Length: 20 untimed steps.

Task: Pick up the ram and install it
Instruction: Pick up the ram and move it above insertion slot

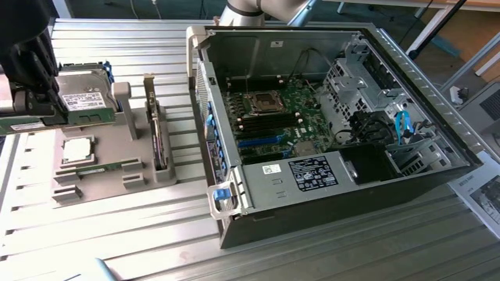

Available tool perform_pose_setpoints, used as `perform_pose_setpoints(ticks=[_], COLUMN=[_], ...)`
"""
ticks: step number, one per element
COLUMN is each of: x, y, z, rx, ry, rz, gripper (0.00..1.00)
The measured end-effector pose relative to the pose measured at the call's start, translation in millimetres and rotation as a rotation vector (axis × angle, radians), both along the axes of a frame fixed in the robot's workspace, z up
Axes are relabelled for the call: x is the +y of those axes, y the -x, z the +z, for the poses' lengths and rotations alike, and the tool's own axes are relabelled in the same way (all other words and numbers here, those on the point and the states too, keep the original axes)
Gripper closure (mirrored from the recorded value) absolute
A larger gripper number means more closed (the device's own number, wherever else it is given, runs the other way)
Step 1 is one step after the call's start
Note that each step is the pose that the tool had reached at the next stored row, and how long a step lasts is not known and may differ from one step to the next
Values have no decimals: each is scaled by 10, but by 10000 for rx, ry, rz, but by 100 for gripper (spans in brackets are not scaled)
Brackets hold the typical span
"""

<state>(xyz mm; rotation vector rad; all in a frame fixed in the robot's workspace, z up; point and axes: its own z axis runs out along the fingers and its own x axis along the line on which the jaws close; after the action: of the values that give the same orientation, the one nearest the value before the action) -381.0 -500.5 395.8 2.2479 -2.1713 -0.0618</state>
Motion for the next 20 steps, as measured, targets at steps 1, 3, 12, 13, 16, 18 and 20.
perform_pose_setpoints(ticks=[1, 3, 12, 13, 16, 18, 20], x=[0, 0, 0, 0, 0, 0, 0], y=[0, -18, -641, -681, -823, -905, -1016], z=[1, 4, -8, -9, -15, -17, -21], rx=[1, 6, 21, 21, 24, 25, 28], ry=[1, 5, 1, 1, 1, 1, 1], rz=[0, 2, 0, 0, 0, 0, 1], gripper=[87, 87, 87, 87, 87, 87, 87])
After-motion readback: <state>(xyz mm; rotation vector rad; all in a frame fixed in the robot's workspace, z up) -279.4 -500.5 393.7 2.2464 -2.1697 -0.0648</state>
